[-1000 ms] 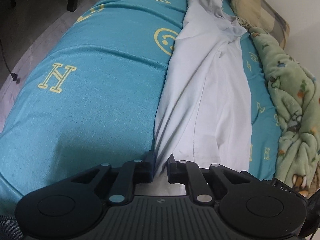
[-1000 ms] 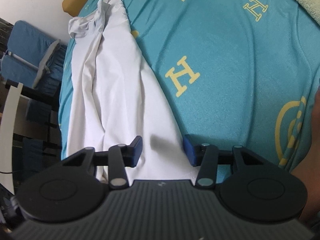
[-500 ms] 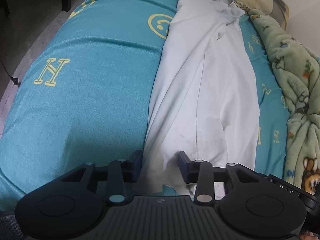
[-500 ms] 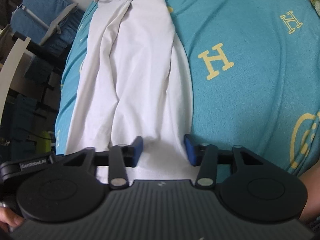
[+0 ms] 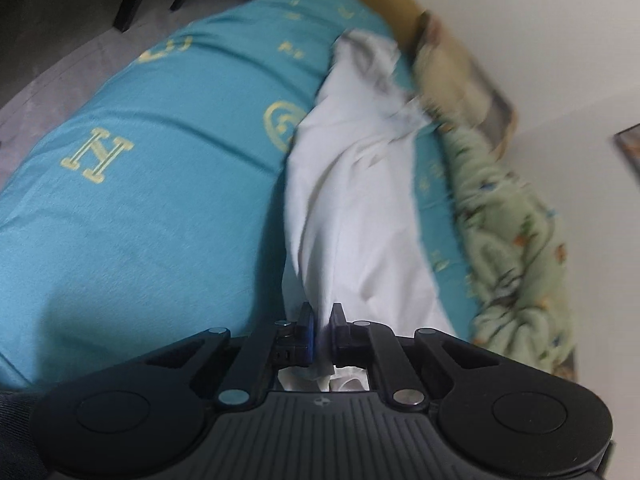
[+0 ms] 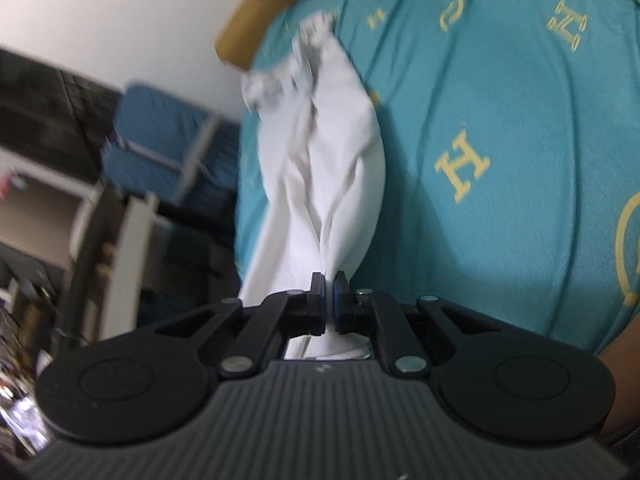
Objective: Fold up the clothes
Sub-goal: 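Grasp the hem with both grippers and fold it toward the collar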
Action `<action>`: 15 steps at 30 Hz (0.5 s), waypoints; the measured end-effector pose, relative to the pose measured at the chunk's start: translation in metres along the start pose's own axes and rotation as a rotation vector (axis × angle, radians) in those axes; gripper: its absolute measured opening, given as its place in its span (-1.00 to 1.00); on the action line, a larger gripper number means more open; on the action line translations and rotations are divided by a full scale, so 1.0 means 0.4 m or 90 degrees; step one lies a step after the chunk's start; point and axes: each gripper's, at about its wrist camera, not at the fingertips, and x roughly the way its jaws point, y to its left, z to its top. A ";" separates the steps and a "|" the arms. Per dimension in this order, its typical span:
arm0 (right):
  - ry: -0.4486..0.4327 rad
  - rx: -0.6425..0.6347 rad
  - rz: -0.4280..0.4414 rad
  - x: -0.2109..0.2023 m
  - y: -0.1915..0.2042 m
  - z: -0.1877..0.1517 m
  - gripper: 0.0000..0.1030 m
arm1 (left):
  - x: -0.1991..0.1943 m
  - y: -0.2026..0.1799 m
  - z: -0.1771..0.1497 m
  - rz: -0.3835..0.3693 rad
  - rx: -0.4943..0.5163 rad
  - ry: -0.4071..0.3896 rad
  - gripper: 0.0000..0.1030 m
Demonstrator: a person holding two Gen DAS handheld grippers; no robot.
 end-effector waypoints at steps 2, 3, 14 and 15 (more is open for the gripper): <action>-0.025 0.011 0.031 -0.017 -0.001 0.005 -0.88 | -0.032 -0.005 0.001 -0.048 -0.007 -0.035 -0.88; -0.037 0.014 0.049 -0.025 -0.001 0.006 -0.88 | -0.050 -0.004 0.002 -0.071 -0.010 -0.053 -0.88; -0.107 -0.004 0.152 -0.137 0.035 -0.015 -0.89 | -0.187 -0.051 -0.034 -0.213 0.000 -0.122 -0.90; -0.107 -0.004 0.160 -0.155 0.039 -0.021 -0.89 | -0.204 -0.054 -0.042 -0.226 -0.001 -0.126 -0.90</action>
